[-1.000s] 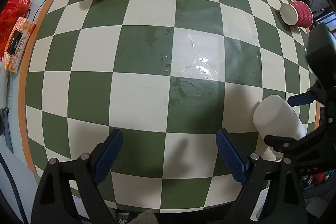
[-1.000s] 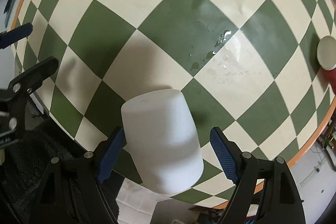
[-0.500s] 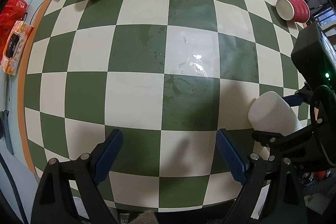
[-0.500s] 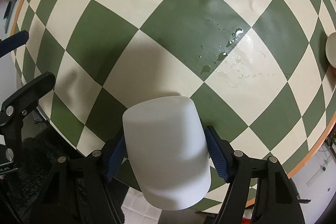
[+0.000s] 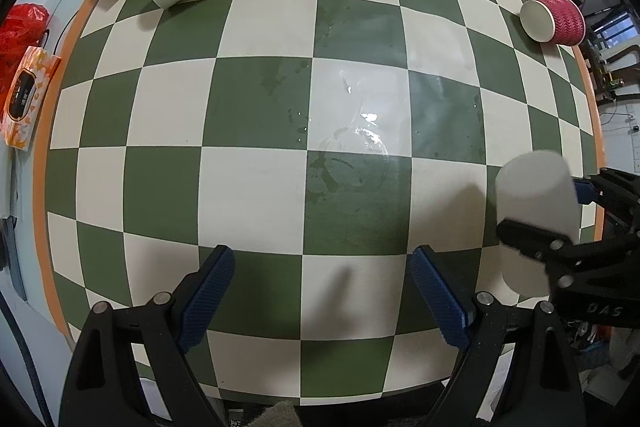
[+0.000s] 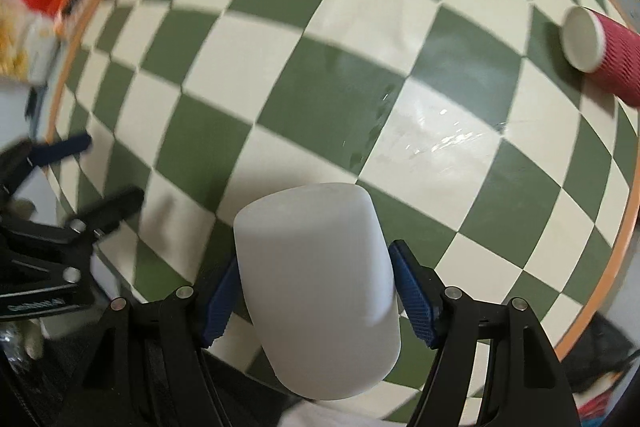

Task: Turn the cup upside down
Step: 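Lower the white cup rim-down onto the table and open the right gripper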

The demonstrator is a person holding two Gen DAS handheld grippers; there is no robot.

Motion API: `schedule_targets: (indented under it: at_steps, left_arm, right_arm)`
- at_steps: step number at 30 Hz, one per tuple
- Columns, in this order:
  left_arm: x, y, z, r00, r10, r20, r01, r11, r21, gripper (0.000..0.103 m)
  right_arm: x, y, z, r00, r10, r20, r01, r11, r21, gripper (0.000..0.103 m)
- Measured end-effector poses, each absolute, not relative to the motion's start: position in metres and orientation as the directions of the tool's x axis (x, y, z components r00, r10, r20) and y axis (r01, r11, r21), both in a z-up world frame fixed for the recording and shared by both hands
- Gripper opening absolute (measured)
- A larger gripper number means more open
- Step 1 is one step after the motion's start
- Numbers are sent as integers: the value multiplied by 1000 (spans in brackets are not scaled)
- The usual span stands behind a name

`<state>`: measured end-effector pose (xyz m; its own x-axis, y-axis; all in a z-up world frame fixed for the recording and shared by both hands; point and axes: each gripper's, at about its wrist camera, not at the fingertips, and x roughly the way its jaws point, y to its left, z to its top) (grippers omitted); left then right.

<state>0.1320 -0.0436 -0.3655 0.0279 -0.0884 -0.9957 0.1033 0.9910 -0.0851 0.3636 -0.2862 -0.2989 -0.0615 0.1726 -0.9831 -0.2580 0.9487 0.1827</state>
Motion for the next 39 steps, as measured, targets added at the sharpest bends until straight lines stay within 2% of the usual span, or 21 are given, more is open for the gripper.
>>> schedule_targets:
  at_steps: [9, 18, 26, 39]
  left_arm:
    - [143, -51, -366, 24, -85, -996, 116, 990, -82, 91]
    - [149, -58, -370, 15, -67, -998, 137, 988, -65, 91]
    - [145, -68, -375, 11, -55, -998, 167, 985, -53, 91]
    - [138, -74, -371, 24, -62, -998, 183, 981, -56, 91]
  right_arm:
    - [350, -320, -278, 260, 216, -941, -93, 976, 198, 73]
    - [333, -323, -307, 484, 205, -851, -15, 974, 227, 73]
    - [311, -319, -308, 536, 196, -821, -32, 977, 212, 73]
    - [283, -317, -308, 535, 192, -823, -47, 979, 198, 73]
